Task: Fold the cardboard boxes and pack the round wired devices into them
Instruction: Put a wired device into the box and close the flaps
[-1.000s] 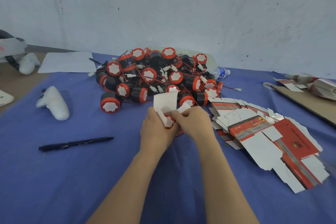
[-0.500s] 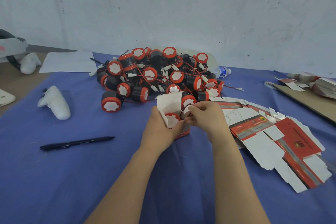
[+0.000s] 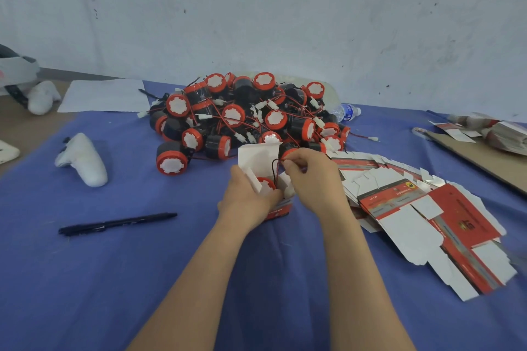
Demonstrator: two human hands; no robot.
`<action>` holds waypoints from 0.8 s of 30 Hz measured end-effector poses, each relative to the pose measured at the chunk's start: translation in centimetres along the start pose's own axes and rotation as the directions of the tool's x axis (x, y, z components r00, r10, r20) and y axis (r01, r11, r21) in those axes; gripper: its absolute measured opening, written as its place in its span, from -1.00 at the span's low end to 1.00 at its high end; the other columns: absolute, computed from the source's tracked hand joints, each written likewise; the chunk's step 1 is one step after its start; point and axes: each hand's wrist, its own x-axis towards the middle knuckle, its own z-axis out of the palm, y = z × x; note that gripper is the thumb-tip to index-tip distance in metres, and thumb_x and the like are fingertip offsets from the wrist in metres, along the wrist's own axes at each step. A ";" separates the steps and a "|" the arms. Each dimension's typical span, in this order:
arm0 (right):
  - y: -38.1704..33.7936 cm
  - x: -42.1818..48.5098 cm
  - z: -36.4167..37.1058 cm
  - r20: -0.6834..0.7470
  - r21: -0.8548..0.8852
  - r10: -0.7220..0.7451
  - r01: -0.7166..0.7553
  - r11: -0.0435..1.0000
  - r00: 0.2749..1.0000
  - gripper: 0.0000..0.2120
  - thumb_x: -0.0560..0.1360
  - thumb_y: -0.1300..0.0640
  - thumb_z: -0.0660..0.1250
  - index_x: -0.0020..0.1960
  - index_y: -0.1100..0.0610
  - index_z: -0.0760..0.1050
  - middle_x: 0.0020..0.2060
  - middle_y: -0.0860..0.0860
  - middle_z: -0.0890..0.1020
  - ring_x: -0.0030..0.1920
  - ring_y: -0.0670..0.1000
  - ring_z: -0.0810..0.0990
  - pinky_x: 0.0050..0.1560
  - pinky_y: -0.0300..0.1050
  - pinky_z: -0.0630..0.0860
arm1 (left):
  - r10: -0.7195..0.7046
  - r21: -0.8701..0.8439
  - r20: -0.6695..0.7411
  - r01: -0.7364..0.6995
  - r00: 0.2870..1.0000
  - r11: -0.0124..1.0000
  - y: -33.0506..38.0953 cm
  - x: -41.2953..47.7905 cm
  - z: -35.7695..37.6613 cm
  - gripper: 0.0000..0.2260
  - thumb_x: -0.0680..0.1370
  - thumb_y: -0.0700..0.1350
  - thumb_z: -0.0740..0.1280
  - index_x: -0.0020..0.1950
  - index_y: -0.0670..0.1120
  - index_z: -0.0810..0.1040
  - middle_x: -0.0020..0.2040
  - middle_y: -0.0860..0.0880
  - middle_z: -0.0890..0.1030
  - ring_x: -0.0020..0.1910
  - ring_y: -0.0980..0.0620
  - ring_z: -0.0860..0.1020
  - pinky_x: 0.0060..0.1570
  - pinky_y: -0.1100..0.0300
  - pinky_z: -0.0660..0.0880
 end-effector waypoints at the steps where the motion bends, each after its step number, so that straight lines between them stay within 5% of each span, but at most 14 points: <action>1: -0.1 0.0 0.2 0.003 0.003 -0.014 0.014 1.000 1.000 -0.89 0.56 0.17 0.26 -0.03 0.05 0.57 -0.23 -0.17 0.55 -0.23 -0.23 0.49 -0.29 -0.47 0.34 | -0.011 -0.002 0.005 0.011 1.000 1.000 0.2 -0.1 0.0 -0.43 0.34 0.14 0.45 0.11 -0.02 0.17 0.09 -0.07 0.48 0.10 -0.13 0.51 0.17 -0.16 0.46; 3: -0.3 0.2 0.2 0.012 0.050 0.022 -0.023 0.999 1.000 -0.92 0.55 0.14 0.28 -0.02 0.05 0.55 -0.20 -0.13 0.58 -0.21 -0.19 0.51 -0.30 -0.46 0.35 | -0.017 0.000 0.006 0.017 1.000 1.000 0.5 -0.3 0.0 -0.36 0.27 0.21 0.46 0.10 -0.02 0.16 0.10 -0.04 0.47 0.12 -0.12 0.50 0.18 -0.16 0.45; 8: 0.7 0.3 -1.1 0.075 0.041 0.171 -0.175 0.984 0.982 -0.75 0.53 0.14 0.31 -0.05 0.35 0.60 -0.29 0.23 0.57 -0.31 0.15 0.49 -0.18 0.07 0.51 | 0.000 -0.082 -0.021 -0.001 1.000 0.997 -0.1 -0.2 0.2 -0.43 0.35 0.24 0.44 0.13 0.02 0.23 0.09 0.02 0.50 0.16 -0.08 0.51 0.24 -0.12 0.42; 12: 0.3 0.0 -0.9 0.015 0.042 0.111 -0.112 0.993 0.994 -0.82 0.57 0.17 0.24 -0.08 0.15 0.61 -0.25 0.01 0.63 -0.25 -0.01 0.56 -0.17 -0.09 0.53 | 0.030 -0.054 -0.035 -0.032 0.999 0.998 -0.6 0.1 0.4 -0.61 0.48 0.13 0.39 0.11 0.03 0.25 -0.06 0.09 0.49 0.11 -0.08 0.53 0.24 -0.13 0.41; 16: 0.1 -0.2 -0.4 0.146 -0.145 0.123 -0.102 0.984 0.982 -0.78 0.56 0.21 0.23 0.02 0.17 0.65 -0.06 0.05 0.67 -0.06 0.02 0.58 -0.18 -0.21 0.41 | 0.043 -0.012 -0.043 -0.043 0.998 0.999 -0.7 0.0 0.8 -0.57 0.45 0.10 0.42 0.13 0.02 0.25 0.00 0.03 0.54 0.08 -0.08 0.55 0.17 -0.10 0.47; 20: -0.1 -0.4 -0.6 0.195 -0.124 0.139 -0.116 0.985 0.971 -0.76 0.56 0.18 0.24 -0.08 0.26 0.65 -0.21 0.12 0.66 -0.28 0.02 0.55 -0.37 -0.24 0.39 | 0.087 -0.012 -0.106 -0.089 0.991 0.996 -0.8 0.0 1.2 -0.56 0.44 0.11 0.43 0.15 -0.02 0.30 0.03 0.01 0.55 0.05 -0.08 0.56 0.07 -0.08 0.52; 24: -0.2 -0.5 -1.4 0.214 -0.084 0.176 -0.161 0.983 0.961 -0.80 0.51 0.15 0.34 -0.11 0.27 0.65 -0.20 0.20 0.67 -0.19 0.15 0.63 -0.12 0.04 0.59 | 0.099 -0.020 -0.102 -0.101 0.990 0.995 -1.2 0.3 1.3 -0.57 0.45 0.06 0.42 0.17 -0.01 0.30 -0.07 0.09 0.50 -0.12 0.09 0.52 -0.19 0.11 0.53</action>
